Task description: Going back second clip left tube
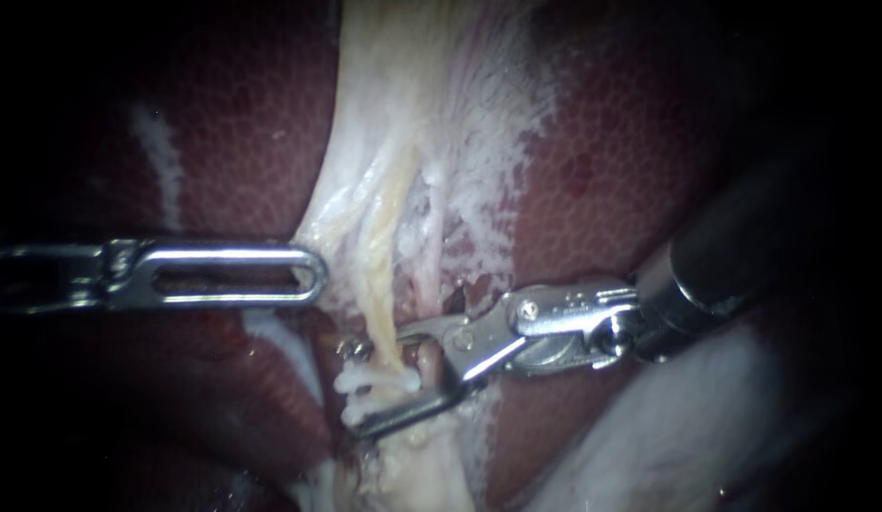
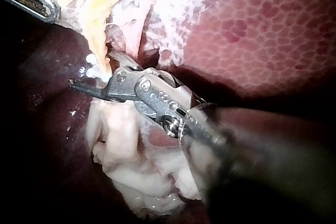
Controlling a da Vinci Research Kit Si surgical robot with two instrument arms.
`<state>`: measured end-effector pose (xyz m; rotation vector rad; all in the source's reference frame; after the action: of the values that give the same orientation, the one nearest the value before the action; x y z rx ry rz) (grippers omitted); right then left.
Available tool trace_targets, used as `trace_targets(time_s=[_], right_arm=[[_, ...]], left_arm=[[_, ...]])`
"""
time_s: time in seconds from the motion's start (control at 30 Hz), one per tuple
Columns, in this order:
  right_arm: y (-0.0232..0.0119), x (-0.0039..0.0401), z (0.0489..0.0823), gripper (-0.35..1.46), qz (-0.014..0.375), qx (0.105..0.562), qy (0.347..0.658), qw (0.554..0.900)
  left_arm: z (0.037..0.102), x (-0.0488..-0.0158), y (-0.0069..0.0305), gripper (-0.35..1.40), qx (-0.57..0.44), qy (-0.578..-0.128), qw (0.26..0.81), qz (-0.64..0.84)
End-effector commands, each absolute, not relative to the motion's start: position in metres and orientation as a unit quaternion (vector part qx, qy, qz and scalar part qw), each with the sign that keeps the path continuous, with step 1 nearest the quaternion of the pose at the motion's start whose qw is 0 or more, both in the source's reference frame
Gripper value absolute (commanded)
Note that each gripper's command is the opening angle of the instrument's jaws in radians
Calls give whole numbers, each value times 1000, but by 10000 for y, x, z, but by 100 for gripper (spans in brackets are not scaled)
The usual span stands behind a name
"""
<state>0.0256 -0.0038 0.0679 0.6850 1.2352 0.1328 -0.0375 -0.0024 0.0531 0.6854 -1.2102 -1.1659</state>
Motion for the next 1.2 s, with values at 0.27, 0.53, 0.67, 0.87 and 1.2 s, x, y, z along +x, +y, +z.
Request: trace_targets(time_s=[0.27,0.53,0.67,0.87,1.2], right_arm=[[-34,226,671,60,62,315,567,759],[-23,166,653,60,70,312,566,760],[-5,140,639,60,86,308,562,762],[21,109,614,60,86,288,565,768],[38,88,591,60,86,274,568,771]], left_arm=[[532,-375,-23,-35,298,-526,616,-506],[534,-375,-23,-35,298,-526,616,-506],[534,-375,-23,-35,298,-526,616,-506],[535,-375,-23,-35,298,-526,616,-506],[536,-378,-24,-35,297,-526,616,-506]])
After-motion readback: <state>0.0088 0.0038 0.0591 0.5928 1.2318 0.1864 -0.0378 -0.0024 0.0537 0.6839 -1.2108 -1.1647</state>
